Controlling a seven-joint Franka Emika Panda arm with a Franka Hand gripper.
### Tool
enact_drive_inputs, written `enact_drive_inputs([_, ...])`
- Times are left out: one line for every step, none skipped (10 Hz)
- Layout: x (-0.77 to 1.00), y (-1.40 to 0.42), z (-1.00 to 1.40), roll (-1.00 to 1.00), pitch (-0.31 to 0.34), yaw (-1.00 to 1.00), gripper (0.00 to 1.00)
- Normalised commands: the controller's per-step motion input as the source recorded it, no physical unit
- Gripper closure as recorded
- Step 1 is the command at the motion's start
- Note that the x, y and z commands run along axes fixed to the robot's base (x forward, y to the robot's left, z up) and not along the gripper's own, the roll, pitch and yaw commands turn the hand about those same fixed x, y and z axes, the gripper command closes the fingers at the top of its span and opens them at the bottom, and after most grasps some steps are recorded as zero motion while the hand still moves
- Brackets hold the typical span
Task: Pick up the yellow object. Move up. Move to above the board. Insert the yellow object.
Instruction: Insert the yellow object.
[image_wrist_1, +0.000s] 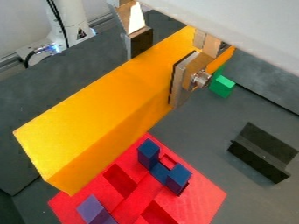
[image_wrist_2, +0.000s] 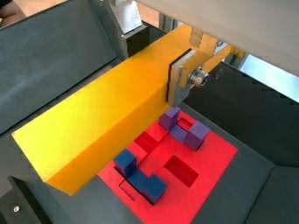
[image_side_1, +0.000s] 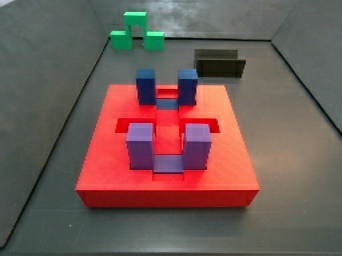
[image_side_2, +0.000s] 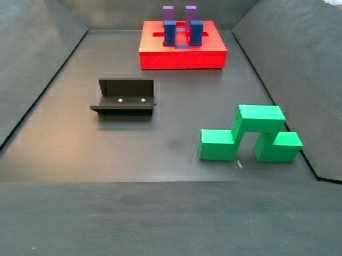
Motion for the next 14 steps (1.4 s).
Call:
enact_drive_inputs([0.0, -0.08, -0.48, -0.04, -0.149, 0.0, 1.0])
enact_drive_inputs([0.11, -0.1, -0.69, -0.08, -0.177, 0.0, 1.0])
enact_drive_inputs([0.25, -0.07, -0.72, -0.08, -0.146, 0.0, 1.0])
enact_drive_inputs([0.21, -0.12, -0.79, -0.04, -0.157, 0.0, 1.0])
enact_drive_inputs([0.09, -0.18, -0.85, 0.0, -0.169, 0.0, 1.0])
enact_drive_inputs([-0.06, -0.24, -0.75, 0.09, -0.107, 0.0, 1.0])
enact_drive_inputs([0.0, -0.26, -0.78, 0.1, -0.074, 0.0, 1.0])
enact_drive_inputs([-0.05, -0.28, -0.84, 0.08, -0.114, 0.0, 1.0])
enact_drive_inputs([0.0, -0.24, -0.81, 0.04, -0.124, 0.0, 1.0])
enact_drive_inputs([0.11, -0.11, -0.68, 0.02, -0.069, 0.0, 1.0])
enact_drive_inputs([0.18, -0.02, -0.59, 0.06, -0.017, 0.0, 1.0])
enact_drive_inputs([0.03, 0.0, -0.51, 0.09, -0.001, 0.0, 1.0])
enact_drive_inputs([0.0, 0.0, -0.45, 0.07, 0.0, 0.0, 1.0])
enact_drive_inputs([0.0, 0.0, -0.42, 0.03, -0.009, 0.01, 1.0])
